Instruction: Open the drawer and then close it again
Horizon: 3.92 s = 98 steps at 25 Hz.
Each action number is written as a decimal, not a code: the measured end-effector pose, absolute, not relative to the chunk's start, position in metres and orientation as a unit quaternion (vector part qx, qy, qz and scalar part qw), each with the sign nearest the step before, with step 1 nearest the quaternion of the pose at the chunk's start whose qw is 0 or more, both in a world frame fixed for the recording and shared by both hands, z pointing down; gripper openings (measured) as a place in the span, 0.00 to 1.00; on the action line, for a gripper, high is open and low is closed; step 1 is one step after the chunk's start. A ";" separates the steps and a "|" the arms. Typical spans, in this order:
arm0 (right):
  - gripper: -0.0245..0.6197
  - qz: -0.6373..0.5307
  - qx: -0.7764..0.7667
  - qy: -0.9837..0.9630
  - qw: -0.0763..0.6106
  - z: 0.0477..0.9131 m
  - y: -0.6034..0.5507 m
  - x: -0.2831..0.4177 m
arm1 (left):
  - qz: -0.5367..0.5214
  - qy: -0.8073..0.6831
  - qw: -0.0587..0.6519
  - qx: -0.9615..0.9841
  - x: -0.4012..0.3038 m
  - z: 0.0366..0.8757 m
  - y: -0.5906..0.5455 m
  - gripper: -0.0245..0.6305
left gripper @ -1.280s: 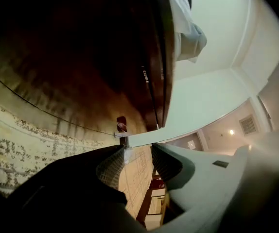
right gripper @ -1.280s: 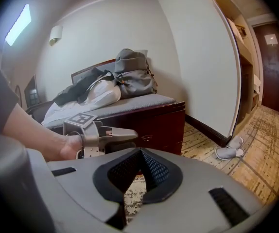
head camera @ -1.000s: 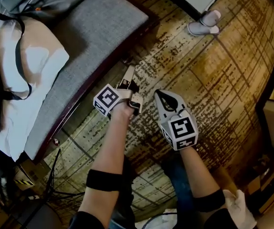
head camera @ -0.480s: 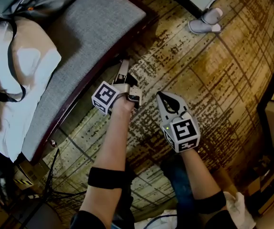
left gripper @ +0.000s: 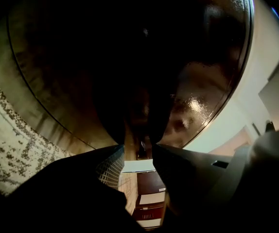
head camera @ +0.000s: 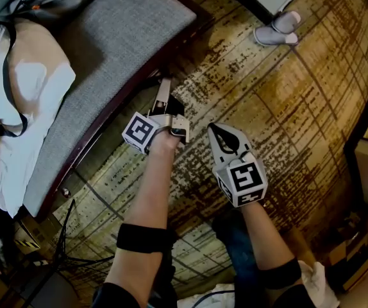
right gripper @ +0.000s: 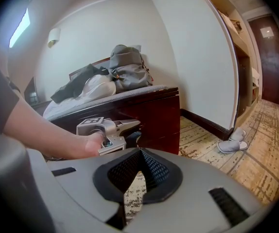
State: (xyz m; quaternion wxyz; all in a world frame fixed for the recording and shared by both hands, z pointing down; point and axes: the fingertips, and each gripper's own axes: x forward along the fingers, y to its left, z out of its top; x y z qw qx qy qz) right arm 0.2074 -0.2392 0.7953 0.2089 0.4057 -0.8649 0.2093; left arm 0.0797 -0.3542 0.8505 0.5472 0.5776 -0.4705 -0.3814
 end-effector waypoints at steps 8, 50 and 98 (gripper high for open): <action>0.04 0.210 0.410 -0.863 0.207 0.798 -0.238 0.212 | -0.398 -0.458 0.539 0.584 0.081 0.845 -0.356 0.14; 0.04 0.230 0.450 -0.840 0.199 0.772 -0.196 0.266 | -0.404 -0.430 0.570 0.572 0.171 0.844 -0.264 0.10; 0.04 0.221 0.506 -0.816 0.170 0.413 -0.104 0.340 | -0.105 -0.373 0.481 0.787 0.229 0.427 -0.102 0.04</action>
